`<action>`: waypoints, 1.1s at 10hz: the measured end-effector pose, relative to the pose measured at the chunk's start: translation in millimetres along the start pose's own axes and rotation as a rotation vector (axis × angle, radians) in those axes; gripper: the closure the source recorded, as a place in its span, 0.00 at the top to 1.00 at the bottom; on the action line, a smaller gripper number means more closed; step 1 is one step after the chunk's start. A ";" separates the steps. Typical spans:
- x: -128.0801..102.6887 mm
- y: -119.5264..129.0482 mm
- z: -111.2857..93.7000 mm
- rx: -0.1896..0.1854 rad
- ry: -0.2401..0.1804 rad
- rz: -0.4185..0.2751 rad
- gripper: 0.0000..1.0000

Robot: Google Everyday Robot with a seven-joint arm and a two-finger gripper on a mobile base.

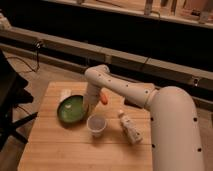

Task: Drag the ceramic bowl in a circle

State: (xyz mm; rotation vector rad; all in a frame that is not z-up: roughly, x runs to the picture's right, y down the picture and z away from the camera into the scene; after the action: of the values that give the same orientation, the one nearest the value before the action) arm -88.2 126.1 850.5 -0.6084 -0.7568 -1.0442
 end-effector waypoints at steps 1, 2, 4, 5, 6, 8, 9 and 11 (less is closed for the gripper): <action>-3.6 -5.2 1.3 -0.045 0.009 -0.045 0.13; -9.4 -15.8 4.8 -0.080 0.015 -0.096 0.13; -21.4 -32.2 8.8 -0.117 0.026 -0.188 0.13; -26.3 -36.0 9.4 -0.125 0.029 -0.217 0.13; -33.9 -41.7 11.6 -0.133 0.029 -0.252 0.13; -47.6 -47.0 16.6 -0.147 0.022 -0.302 0.13; -52.3 -45.3 21.1 -0.152 0.013 -0.310 0.13; -54.6 -25.9 25.8 -0.163 -0.003 -0.277 0.13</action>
State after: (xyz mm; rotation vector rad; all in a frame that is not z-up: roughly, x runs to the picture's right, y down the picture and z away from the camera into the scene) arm -135.0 164.6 825.1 -0.6565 -0.7782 -1.3702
